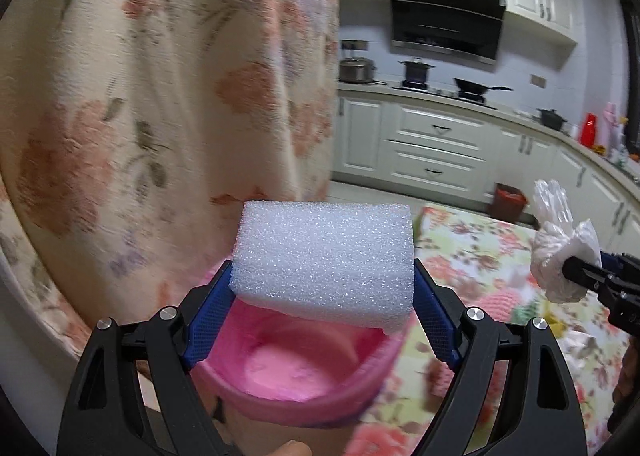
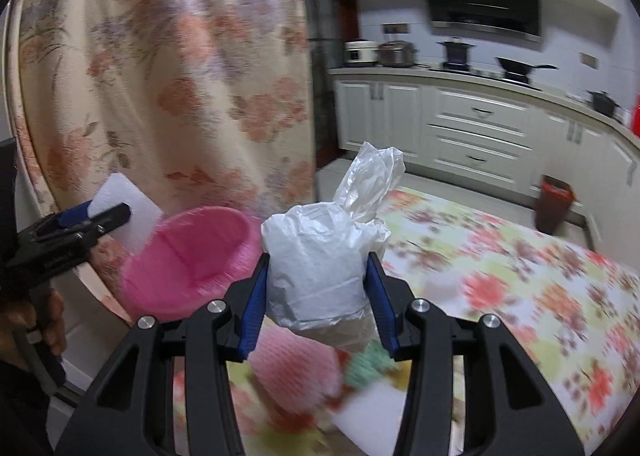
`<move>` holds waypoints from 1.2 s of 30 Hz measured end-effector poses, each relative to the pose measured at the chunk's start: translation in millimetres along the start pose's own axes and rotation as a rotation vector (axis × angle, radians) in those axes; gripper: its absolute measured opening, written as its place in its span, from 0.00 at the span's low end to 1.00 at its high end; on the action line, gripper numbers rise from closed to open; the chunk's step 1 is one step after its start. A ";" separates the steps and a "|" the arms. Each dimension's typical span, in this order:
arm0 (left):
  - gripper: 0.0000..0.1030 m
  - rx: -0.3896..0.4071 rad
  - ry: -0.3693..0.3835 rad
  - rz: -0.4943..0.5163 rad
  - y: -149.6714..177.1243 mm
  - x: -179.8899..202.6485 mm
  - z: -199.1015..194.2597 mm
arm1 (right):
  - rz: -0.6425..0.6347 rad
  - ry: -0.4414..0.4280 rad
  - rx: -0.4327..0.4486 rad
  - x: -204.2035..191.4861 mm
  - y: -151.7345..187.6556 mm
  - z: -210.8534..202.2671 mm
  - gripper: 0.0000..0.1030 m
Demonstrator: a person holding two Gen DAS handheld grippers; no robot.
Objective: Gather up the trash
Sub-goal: 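Carry both items over the pink wastebasket and open both tools to drop them, then move both tools back over the table toward the remaining trash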
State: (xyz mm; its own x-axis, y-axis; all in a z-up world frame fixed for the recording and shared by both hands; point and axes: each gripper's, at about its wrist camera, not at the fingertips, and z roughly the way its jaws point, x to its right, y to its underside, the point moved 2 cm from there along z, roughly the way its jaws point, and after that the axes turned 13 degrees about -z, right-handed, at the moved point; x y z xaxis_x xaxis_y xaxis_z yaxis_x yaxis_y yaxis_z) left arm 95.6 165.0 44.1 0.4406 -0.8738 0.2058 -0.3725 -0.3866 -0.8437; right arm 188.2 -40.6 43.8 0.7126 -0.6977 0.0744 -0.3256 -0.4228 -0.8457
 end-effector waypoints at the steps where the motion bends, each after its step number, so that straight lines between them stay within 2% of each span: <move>1: 0.78 0.002 -0.007 -0.002 -1.2 -2.4 0.9 | -0.010 -0.020 0.002 -6.4 -6.6 6.8 0.44; 7: 0.78 0.000 -0.066 -0.028 -8.8 -26.3 10.3 | -0.064 -0.137 -0.010 -42.7 -36.8 50.6 0.44; 13: 0.79 0.010 -0.096 -0.024 -10.5 -32.3 10.1 | -0.112 -0.227 -0.025 -69.8 -51.4 82.1 0.45; 19: 0.80 0.011 -0.104 -0.036 -12.3 -38.1 10.5 | -0.139 -0.261 -0.035 -80.2 -59.3 99.6 0.48; 21: 0.84 0.011 -0.105 -0.042 -12.8 -40.2 11.0 | -0.139 -0.285 -0.033 -82.2 -61.1 104.7 0.61; 24: 0.90 0.011 -0.105 -0.050 -14.4 -42.6 12.5 | -0.156 -0.289 -0.033 -84.7 -62.1 109.7 0.65; 29: 0.90 0.006 -0.100 -0.064 -15.7 -46.4 11.6 | -0.141 -0.231 -0.028 -69.6 -58.0 101.9 0.67; 36: 0.90 0.005 -0.036 -0.042 -9.2 -26.4 12.2 | -0.079 -0.063 0.002 -16.5 -41.0 61.7 0.70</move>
State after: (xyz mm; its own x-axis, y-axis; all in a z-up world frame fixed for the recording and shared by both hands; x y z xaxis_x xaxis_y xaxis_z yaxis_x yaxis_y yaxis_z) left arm 97.3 195.2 40.4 0.4850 -0.8455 0.2232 -0.3493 -0.4214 -0.8369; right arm 228.2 24.0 44.7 0.7737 -0.6243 0.1079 -0.2656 -0.4741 -0.8394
